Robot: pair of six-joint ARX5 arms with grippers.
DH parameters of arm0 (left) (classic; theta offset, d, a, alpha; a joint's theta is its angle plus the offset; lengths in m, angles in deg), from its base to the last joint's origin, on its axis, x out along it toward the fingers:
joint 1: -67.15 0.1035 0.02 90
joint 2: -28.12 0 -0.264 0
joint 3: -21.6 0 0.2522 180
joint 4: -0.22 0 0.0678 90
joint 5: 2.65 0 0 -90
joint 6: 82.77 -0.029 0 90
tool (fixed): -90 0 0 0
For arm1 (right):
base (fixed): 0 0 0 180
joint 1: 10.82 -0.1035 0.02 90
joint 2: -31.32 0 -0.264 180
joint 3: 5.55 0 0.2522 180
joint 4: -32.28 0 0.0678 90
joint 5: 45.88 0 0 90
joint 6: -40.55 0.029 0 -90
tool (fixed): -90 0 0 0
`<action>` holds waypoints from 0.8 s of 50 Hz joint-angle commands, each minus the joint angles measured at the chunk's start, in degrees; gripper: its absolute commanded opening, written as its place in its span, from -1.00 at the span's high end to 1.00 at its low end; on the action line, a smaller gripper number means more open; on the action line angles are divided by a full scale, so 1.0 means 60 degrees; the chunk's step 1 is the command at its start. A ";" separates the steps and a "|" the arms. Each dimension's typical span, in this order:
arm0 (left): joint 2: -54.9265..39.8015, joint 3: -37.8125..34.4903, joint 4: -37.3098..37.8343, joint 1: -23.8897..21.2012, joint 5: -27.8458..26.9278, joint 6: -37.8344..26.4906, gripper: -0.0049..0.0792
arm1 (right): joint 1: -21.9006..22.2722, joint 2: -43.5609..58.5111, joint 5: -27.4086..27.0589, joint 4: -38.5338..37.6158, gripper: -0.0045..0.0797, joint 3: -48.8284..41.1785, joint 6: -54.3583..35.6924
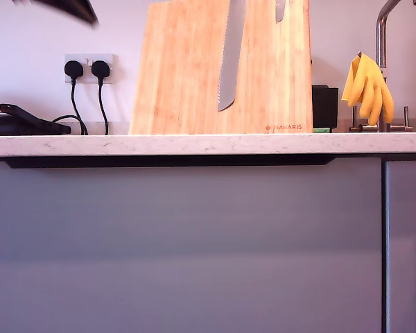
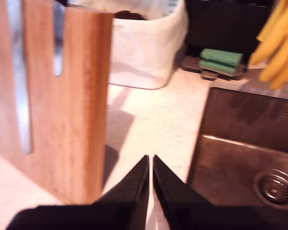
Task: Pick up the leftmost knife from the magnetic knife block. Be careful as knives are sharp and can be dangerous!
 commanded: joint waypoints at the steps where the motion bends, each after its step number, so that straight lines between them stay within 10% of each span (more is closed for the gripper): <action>1: 0.0291 -0.0758 -0.0444 0.0120 -0.0007 0.0142 0.93 | -0.0084 -0.0255 -0.0113 -0.0073 0.92 0.0040 -0.0022; 40: 0.5085 -0.7377 -0.4765 0.0029 0.1738 0.1632 0.93 | -0.1497 -0.5056 -0.2401 -0.3133 0.92 -0.5566 0.0302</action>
